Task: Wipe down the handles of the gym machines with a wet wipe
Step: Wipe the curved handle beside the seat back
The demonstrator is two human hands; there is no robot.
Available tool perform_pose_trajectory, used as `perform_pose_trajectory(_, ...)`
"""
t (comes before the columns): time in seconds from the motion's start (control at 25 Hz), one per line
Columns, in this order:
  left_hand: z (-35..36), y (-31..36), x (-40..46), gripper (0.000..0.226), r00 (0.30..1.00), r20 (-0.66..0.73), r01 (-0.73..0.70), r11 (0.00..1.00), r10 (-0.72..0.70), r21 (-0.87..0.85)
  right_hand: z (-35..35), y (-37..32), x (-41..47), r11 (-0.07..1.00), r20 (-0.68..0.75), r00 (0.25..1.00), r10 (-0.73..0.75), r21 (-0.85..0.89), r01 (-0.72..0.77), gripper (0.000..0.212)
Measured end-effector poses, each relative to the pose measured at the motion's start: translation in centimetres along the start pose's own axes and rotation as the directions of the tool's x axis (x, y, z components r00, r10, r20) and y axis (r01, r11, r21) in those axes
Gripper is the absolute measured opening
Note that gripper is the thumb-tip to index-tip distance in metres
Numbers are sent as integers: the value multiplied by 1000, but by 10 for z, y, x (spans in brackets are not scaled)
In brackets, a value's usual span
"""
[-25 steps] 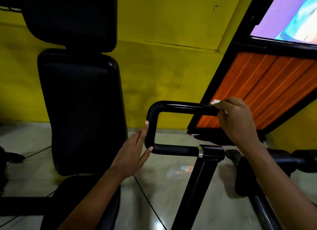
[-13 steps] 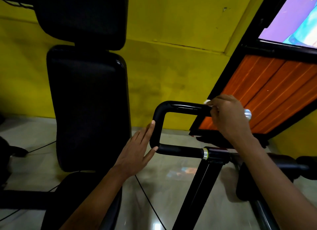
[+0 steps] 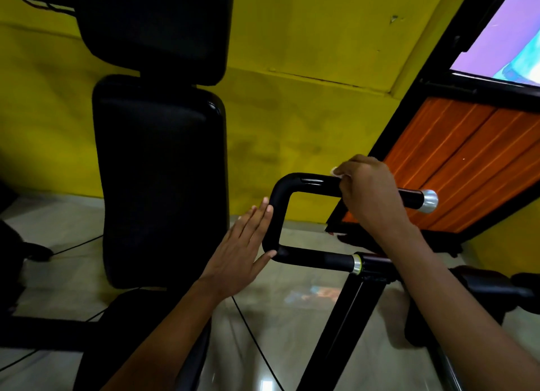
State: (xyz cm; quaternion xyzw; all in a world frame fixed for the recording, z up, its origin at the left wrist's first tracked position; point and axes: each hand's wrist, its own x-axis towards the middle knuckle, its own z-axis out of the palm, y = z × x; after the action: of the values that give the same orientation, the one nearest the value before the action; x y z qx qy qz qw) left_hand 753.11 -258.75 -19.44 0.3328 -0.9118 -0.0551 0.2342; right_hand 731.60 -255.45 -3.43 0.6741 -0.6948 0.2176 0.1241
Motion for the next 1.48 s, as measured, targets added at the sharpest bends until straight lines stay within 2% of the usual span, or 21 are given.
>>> perform_pose_trajectory(0.08,0,1,0,78,1000,-1,-8,1000,8,15,9,-19,8,999,48,998,-48,-23,49,21)
perform_pose_trajectory(0.2,-1,1,0,78,1000,5,-11,999,10,35,7,-28,2,986,80,983,-163,44,160,23)
perform_pose_trajectory(0.28,0,0,0,78,1000,6,-5,998,5,61,1,-16,-1,988,62,988,-144,69,140,26)
perform_pose_trajectory(0.4,1,0,0,78,1000,5,0,998,0,59,8,-12,15,1000,58,998,-21,20,20,26)
perform_pose_trajectory(0.52,2,-1,-1,78,1000,7,-2,999,2,49,17,-34,26,995,148,984,-103,10,103,24)
perform_pose_trajectory(0.64,1,-1,0,78,1000,7,3,998,-4,56,16,-39,21,982,136,973,-187,34,184,30)
perform_pose_trajectory(0.76,1,0,0,78,1000,10,-3,999,3,43,13,-34,14,974,203,958,-201,-62,217,41)
perform_pose_trajectory(0.92,2,-1,0,78,1000,15,-10,999,9,50,0,-18,3,971,194,956,-222,-44,235,53)
perform_pose_trajectory(1.04,3,-1,0,79,1000,10,-4,999,4,32,-10,17,-6,978,199,964,-177,-77,196,48)
perform_pose_trajectory(1.32,3,-1,-1,79,1000,11,4,999,-4,45,-35,87,-29,983,219,976,9,-178,31,19)
perform_pose_trajectory(1.48,2,-1,-1,79,1000,20,14,998,-15,57,-41,95,-30,972,265,959,103,-230,-41,18)
